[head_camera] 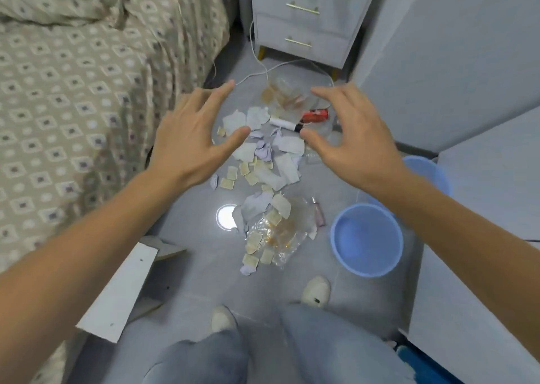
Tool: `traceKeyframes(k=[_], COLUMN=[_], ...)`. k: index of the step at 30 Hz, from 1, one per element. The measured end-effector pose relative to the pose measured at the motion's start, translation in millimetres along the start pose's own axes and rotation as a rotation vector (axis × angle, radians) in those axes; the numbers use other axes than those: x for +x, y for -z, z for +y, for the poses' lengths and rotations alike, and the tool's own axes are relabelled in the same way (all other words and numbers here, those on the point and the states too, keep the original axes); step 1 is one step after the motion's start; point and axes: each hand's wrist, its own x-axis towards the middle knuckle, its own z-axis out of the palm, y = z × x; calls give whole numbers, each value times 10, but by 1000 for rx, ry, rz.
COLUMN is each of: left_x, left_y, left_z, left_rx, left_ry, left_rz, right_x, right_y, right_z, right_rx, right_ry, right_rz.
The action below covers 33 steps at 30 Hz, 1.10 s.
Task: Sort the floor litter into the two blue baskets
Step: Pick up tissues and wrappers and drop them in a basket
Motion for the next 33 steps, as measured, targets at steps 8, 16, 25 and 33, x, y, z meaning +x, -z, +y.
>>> traceKeyframes(k=[8, 16, 25, 33], left_x=[-349, -196, -173, -207], left_y=[-2697, -4557, -5664, -5694], left_z=[-1424, -2693, -3183, -3210], left_rx=[-56, -42, 135, 225], left_ry=[27, 133, 8, -57], left_rz=[-112, -231, -414, -330], right_x=[-43, 109, 243, 181], right_y=[-2863, -4939, -6351, -6404], right_z=[1230, 2014, 2414, 2316], right_rx=[38, 15, -42, -338], right_ry=[38, 29, 17, 66], right_rz=[-43, -179, -355, -306])
